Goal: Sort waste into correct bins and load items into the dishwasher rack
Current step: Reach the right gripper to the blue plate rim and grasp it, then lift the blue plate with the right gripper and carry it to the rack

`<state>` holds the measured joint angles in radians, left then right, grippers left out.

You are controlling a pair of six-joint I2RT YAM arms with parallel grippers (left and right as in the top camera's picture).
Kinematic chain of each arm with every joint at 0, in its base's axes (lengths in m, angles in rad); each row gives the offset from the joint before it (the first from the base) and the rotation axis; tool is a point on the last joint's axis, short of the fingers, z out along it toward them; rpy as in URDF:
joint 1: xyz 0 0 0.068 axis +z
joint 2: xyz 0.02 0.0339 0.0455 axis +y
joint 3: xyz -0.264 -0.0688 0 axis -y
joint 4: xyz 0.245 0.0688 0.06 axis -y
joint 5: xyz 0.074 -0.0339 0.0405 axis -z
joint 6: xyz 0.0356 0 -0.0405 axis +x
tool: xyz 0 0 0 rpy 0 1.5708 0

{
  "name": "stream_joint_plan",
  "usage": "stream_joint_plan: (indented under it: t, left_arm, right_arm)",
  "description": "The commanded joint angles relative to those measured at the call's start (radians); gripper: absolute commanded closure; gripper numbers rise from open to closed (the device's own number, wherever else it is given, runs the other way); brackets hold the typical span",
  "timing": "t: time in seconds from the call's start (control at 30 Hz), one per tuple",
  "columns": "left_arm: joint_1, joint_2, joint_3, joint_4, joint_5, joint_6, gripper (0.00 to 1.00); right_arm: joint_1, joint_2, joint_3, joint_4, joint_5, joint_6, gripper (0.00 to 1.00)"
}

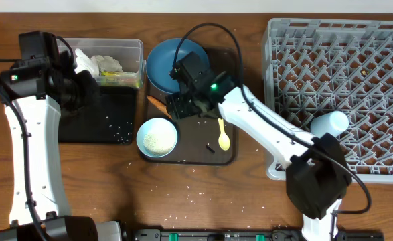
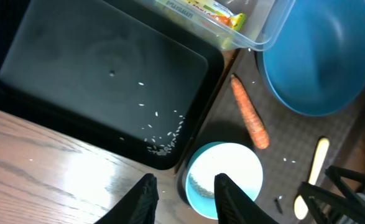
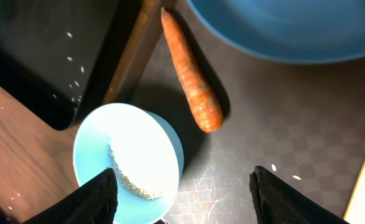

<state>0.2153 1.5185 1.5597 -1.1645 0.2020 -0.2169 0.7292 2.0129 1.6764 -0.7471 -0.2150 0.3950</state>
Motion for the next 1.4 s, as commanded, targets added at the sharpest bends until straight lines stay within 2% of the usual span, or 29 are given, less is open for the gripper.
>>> stream_joint_plan:
  t: [0.0,0.23,0.47,0.83,0.97,1.13,1.37]
  left_arm:
    - [0.004,-0.01,-0.004,-0.006,-0.039,-0.009,0.66]
    - [-0.032,-0.009,-0.017,-0.017,-0.027,-0.009,0.65]
    - [-0.109,-0.009,-0.107,0.019,-0.039,-0.009,0.66]
    - [-0.11,-0.009,-0.148,0.052,-0.034,-0.025,0.65]
    - [-0.11,-0.009,-0.148,0.05,-0.035,-0.024,0.65]
    - [-0.11,-0.009,-0.148,0.051,-0.035,-0.024,0.64]
    - [-0.11,-0.009,-0.149,0.05,-0.035,-0.024,0.64]
  right_arm:
    - [0.014,0.019,0.01,0.0,0.005,0.017,0.34]
    - [0.011,0.027,0.01,0.001,0.039,0.02,0.34]
    - [-0.003,0.034,0.01,0.019,0.072,0.024,0.36]
    - [-0.064,0.077,0.01,0.244,0.466,0.082,0.37]
    - [-0.146,0.137,0.01,0.302,0.414,0.143,0.39]
    - [-0.239,0.234,0.01,0.393,0.177,0.185,0.44]
    - [-0.271,0.332,0.01,0.531,0.026,0.256,0.44]
